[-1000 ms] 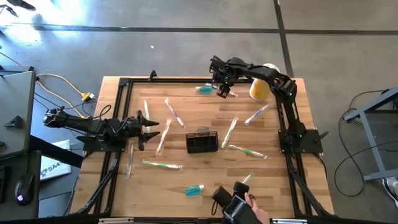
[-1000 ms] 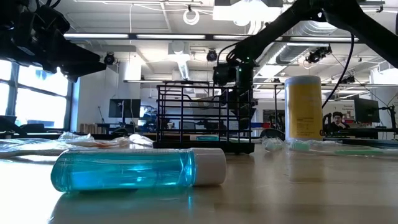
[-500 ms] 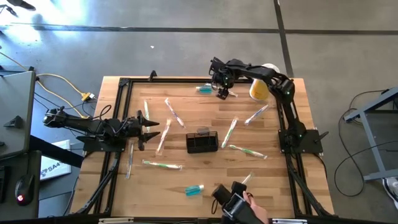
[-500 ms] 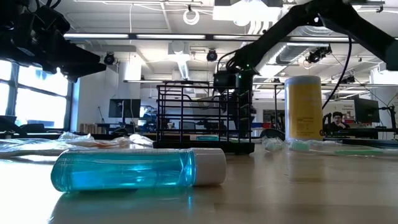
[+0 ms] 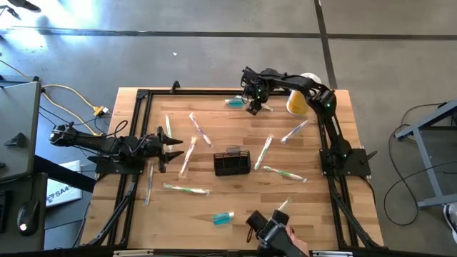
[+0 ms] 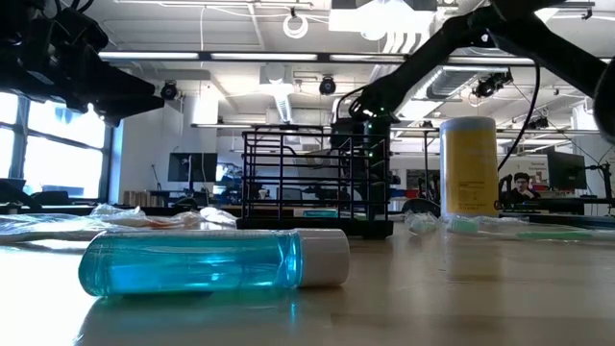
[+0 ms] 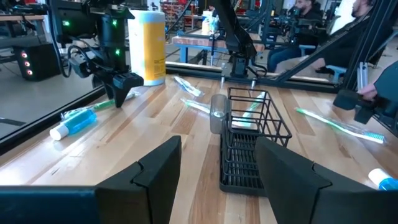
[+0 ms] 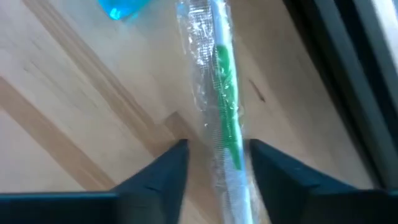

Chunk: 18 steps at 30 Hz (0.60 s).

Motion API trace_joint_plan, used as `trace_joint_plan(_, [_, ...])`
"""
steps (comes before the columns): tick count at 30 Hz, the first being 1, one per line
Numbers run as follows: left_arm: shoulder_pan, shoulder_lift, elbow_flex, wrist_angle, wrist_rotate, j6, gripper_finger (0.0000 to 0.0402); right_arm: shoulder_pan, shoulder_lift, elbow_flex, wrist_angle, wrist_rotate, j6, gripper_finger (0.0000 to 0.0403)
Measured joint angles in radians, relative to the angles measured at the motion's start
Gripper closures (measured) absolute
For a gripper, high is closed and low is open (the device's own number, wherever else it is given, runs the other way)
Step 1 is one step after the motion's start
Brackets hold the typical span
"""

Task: Pick & Place toothbrushing station
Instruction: Put the green toothbrush into the black mesh organizer

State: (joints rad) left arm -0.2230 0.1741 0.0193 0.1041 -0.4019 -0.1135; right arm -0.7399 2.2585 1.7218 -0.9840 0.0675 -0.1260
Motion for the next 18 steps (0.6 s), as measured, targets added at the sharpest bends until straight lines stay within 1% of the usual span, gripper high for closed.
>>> trace_joint_plan(4, [0.000, 0.000, 0.000, 0.006, -0.003, 0.000, 0.0199, 0.002, 0.000, -0.002, -0.025, 0.000, -0.015, 0.0356])
trace_joint_plan(5, [0.000, 0.000, 0.000, 0.007, -0.010, 0.000, 0.0199, 0.002, 0.000, -0.002, -0.029, 0.000, -0.022, 0.0376])
trace_joint_plan(6, [0.000, 0.000, 0.000, 0.007, -0.020, -0.005, 0.0199, 0.002, 0.000, -0.002, -0.031, 0.002, -0.027, 0.0383])
trace_joint_plan(9, [0.000, 0.000, 0.000, 0.007, -0.050, -0.030, 0.0199, 0.003, 0.000, -0.003, -0.035, 0.010, -0.019, 0.0382])
trace_joint_plan(12, [0.000, 0.000, 0.000, 0.004, -0.112, -0.072, 0.0199, 0.016, -0.008, -0.004, -0.041, 0.035, -0.010, 0.0383])
trace_joint_plan(15, [0.000, 0.000, 0.000, 0.005, -0.162, -0.095, 0.0199, 0.034, -0.034, -0.012, -0.109, 0.109, -0.001, 0.0386])
trace_joint_plan(18, [0.000, 0.000, 0.000, 0.009, -0.186, -0.105, 0.0199, 0.063, -0.102, -0.010, -0.142, 0.197, 0.037, 0.0386])
